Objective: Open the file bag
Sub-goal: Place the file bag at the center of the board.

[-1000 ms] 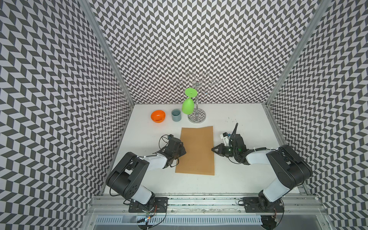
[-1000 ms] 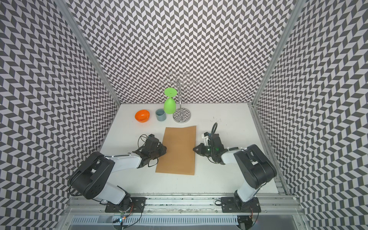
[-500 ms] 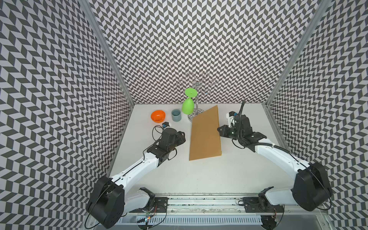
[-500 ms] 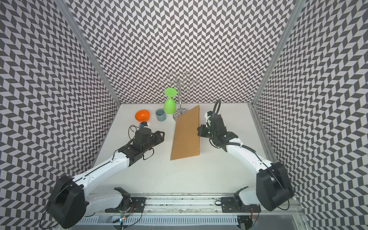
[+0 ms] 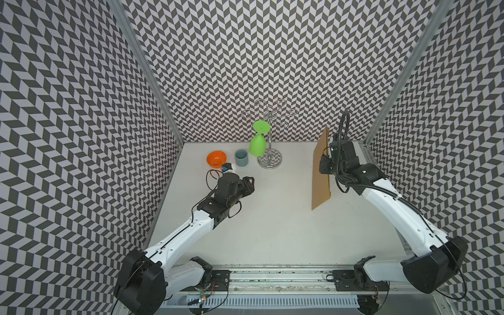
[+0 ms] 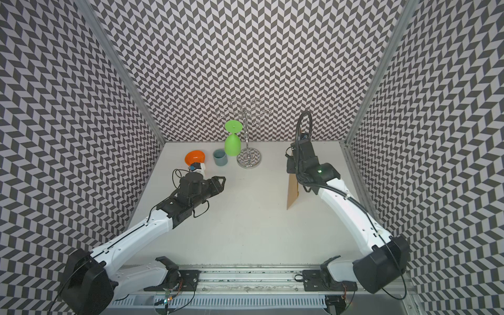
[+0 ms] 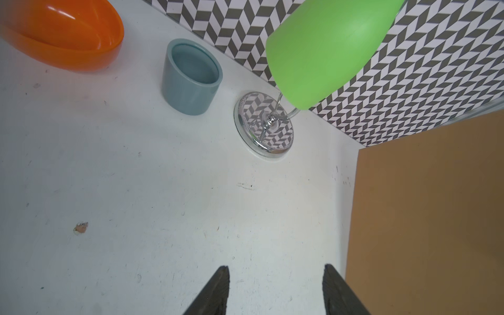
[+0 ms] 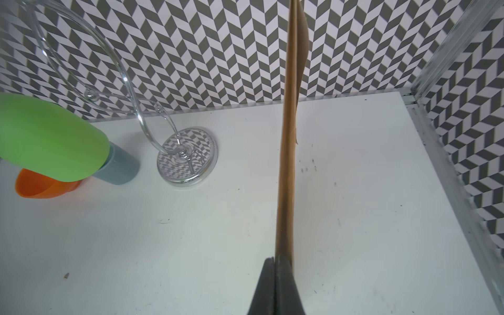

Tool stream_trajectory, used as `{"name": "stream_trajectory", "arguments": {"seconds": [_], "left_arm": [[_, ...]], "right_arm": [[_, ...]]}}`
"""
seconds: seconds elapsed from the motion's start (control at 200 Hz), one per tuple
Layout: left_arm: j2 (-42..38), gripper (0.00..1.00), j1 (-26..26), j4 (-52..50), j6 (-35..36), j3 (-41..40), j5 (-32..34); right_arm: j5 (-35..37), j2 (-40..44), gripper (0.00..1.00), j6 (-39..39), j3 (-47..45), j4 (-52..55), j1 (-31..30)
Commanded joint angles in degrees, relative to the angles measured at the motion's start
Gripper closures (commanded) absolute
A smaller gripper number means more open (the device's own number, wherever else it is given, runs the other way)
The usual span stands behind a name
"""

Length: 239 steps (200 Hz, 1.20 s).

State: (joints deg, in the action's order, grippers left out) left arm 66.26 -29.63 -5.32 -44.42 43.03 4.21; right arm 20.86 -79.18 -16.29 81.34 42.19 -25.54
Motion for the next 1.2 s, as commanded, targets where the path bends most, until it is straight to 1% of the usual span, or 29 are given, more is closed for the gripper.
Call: {"name": "stream_trajectory", "arguments": {"seconds": [0.0, 0.06, 0.135, 0.195, 0.32, 0.381, 0.461, 0.601, 0.746, 0.846, 0.931, 1.081, 1.147, 1.192], "left_arm": [[0.84, 0.46, -0.33, 1.81, -0.62, -1.08, -1.82], [1.26, 0.46, -0.20, 2.03, -1.09, -1.19, -2.22], [1.61, 0.47, -0.18, 2.25, -1.49, -1.61, -2.49], [1.76, 0.48, -0.09, 2.25, -1.79, -1.97, -2.36], [1.83, 0.50, 0.65, 1.56, -3.35, -3.25, -1.41], [1.73, 0.51, 1.15, 1.56, -4.11, -4.18, -1.72], [1.67, 0.51, 1.84, 1.72, -4.69, -5.24, -2.59], [0.93, 0.52, 4.05, 1.70, -6.56, -7.56, -3.23], [-0.80, 0.53, 7.82, 2.28, -9.02, -11.20, -4.24], [-1.56, 0.53, 9.79, 2.96, -9.50, -12.66, -5.43], [-1.55, 0.52, 10.43, 2.95, -9.56, -12.95, -5.74], [-0.83, 0.51, 10.89, 3.59, -8.73, -13.60, -6.32], [-0.04, 0.50, 11.16, 5.09, -8.41, -14.53, -7.78], [0.44, 0.48, 11.83, 7.57, -8.65, -15.88, -9.92]], "right_arm": [[7.89, -3.88, 1.00, 2.87, 6.46, 7.43, -2.14], [9.39, -5.80, 1.00, 3.15, 10.54, 10.79, -2.31], [6.83, -7.50, 1.00, 5.38, 12.89, 11.70, -3.24], [6.93, -9.74, 1.00, 5.12, 14.34, 13.84, -5.18], [7.51, -14.38, 1.00, 1.74, 12.74, 16.79, -8.62], [9.46, -14.87, 1.00, 0.59, 9.94, 15.29, -11.09], [9.54, -15.01, 1.00, -0.48, 8.02, 12.96, -14.01], [10.17, -18.35, 1.00, -2.00, 8.75, 13.07, -18.76], [9.22, -22.76, 1.00, -4.11, 10.51, 12.54, -24.35], [7.83, -26.00, 1.00, -5.68, 13.36, 12.24, -27.66], [3.85, -28.94, 1.00, -7.02, 14.98, 10.13, -29.03], [-2.55, -30.45, 1.00, -9.42, 12.08, 4.13, -30.31], [-2.66, -30.21, 1.00, -10.65, 10.50, 2.71, -31.08], [-2.33, -29.48, 1.00, -11.63, 9.06, 1.83, -31.39]]}}
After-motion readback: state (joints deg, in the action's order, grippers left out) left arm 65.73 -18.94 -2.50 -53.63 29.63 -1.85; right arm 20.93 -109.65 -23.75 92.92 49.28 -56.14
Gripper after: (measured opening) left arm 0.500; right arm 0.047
